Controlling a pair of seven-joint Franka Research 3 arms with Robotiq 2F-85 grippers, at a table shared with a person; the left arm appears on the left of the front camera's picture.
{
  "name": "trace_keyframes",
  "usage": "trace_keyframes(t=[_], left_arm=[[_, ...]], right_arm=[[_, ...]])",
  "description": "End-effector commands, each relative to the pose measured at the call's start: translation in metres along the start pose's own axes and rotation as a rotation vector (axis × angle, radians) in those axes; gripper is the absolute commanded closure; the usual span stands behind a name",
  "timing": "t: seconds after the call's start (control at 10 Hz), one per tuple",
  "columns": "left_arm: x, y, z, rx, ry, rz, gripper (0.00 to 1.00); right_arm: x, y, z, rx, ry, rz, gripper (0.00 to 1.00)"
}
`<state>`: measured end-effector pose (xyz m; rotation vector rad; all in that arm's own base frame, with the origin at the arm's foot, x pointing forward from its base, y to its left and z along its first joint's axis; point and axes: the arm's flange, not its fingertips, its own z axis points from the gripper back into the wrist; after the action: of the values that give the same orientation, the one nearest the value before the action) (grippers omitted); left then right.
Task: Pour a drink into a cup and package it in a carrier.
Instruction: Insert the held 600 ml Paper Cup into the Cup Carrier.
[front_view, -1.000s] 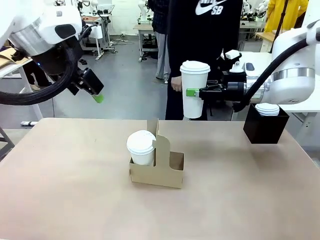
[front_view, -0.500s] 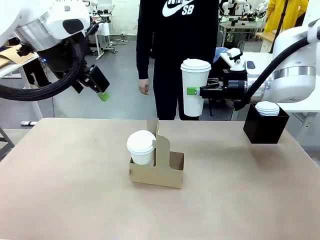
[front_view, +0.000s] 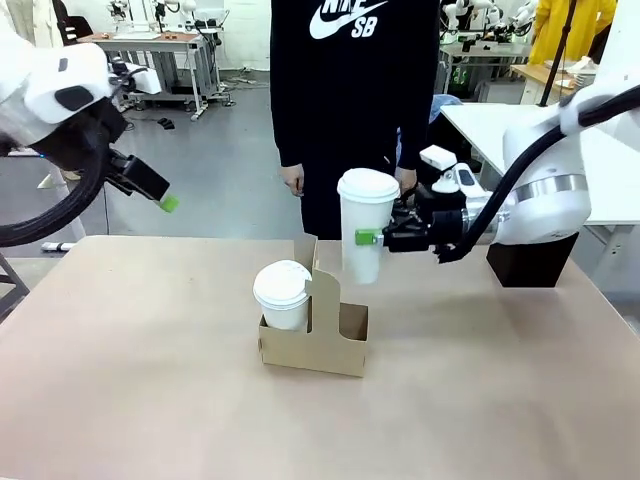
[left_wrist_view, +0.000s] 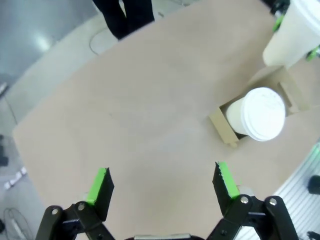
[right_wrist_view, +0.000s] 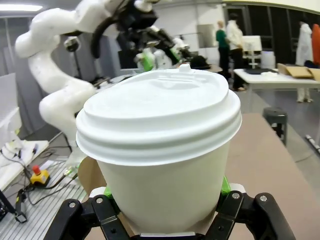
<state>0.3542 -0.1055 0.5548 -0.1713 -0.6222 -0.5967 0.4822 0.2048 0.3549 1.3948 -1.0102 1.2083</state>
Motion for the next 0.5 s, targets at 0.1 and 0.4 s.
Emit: trace_keyframes(t=[0.1, 0.4], left_arm=[[-0.022, 0.022, -0.008, -0.035, -0.114, -0.09, 0.0], [-0.014, 0.025, -0.002, 0.002, -0.083, -0.074, 0.0]], right_arm=[[-0.017, 0.002, -0.015, 0.102, -0.011, 0.013, 0.19], [-0.028, 0.014, -0.028, 0.146, -0.012, 0.014, 0.19]])
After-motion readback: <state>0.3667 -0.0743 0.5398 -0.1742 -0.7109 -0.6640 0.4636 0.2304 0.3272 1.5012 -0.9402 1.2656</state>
